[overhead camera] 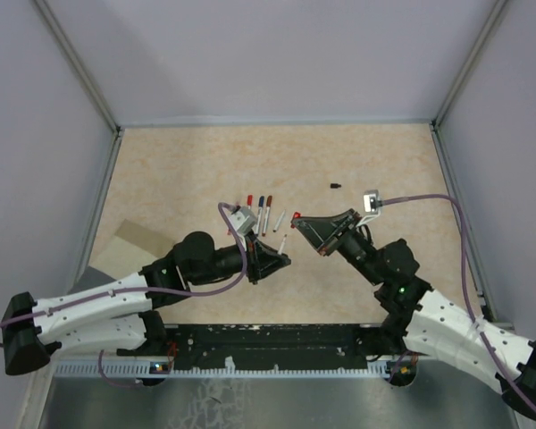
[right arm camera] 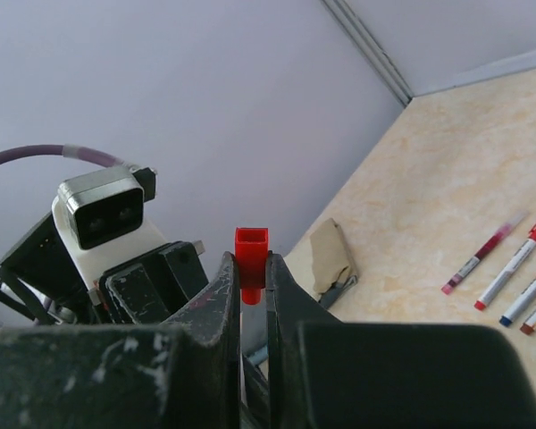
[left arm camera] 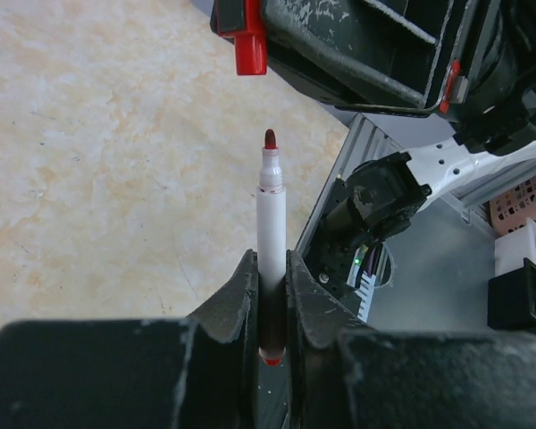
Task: Insert the pens into the pen caps
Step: Insert the pen cap onto the pen.
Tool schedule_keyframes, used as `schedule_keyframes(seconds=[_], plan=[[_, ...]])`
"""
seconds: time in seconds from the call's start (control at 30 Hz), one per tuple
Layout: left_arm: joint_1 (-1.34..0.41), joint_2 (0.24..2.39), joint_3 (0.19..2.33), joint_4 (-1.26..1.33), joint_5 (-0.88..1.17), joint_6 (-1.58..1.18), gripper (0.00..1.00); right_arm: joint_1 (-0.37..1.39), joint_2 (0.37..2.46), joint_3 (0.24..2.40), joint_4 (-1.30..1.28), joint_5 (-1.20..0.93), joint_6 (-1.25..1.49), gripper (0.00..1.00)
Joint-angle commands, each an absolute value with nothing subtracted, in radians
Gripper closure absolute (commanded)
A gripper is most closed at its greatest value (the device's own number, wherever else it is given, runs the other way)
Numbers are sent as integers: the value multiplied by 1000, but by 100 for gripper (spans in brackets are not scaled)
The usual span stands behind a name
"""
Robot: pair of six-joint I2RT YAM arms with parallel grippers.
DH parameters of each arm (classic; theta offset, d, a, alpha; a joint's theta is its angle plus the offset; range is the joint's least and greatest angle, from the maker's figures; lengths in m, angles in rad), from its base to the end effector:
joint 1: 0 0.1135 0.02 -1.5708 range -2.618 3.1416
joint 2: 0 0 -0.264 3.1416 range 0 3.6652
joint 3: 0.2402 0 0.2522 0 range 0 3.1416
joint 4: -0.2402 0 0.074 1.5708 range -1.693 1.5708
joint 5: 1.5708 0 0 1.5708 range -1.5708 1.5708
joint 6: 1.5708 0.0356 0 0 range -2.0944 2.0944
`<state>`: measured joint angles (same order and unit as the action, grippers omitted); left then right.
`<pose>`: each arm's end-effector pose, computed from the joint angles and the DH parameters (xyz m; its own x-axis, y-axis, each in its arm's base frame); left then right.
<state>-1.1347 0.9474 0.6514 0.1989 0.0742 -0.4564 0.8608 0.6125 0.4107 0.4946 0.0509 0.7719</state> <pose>0.0934 -0.2066 0.3032 -0.4489 -0.0773 -0.8903 0.8213 0.3568 -0.4451 0.1063 0.1208 0.3066 -0.3713 0.6367 -0.6758 -0.6512 0.3403 0.6783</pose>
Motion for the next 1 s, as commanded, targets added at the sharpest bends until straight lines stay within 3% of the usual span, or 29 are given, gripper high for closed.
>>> schedule_keyframes(seconds=[0.0, 0.97], plan=[[-1147, 954, 645, 307, 88, -468, 100, 855, 621, 414, 655, 10, 802, 100], [-1153, 933, 646, 307, 79, -455, 100, 855, 640, 408, 667, -67, 825, 100]])
